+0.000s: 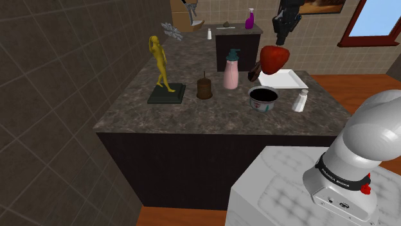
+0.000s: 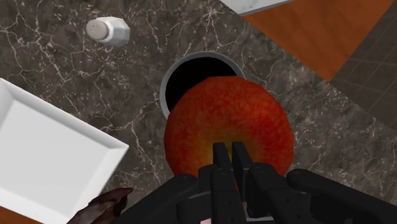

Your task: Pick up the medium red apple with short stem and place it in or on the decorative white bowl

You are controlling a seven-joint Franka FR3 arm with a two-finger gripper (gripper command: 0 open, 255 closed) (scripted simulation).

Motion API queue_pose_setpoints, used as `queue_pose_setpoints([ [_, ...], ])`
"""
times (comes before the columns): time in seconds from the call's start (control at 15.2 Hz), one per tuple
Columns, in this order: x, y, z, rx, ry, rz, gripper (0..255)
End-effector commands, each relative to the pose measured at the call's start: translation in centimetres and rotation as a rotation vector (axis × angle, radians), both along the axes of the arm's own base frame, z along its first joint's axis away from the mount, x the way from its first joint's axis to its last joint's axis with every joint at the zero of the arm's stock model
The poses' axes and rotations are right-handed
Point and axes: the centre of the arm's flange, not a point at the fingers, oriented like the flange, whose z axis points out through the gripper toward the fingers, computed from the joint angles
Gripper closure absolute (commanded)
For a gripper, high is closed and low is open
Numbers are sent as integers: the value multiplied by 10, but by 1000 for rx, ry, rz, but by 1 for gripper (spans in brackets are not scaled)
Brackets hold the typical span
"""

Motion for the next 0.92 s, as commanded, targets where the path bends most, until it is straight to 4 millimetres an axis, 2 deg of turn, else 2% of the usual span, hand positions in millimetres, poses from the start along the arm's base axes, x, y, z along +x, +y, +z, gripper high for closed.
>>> queue_pose_setpoints([
  [0.0,0,0,-10,0,-1,0,255],
  [0.86,0,0,-79,0,-1,0,255],
])
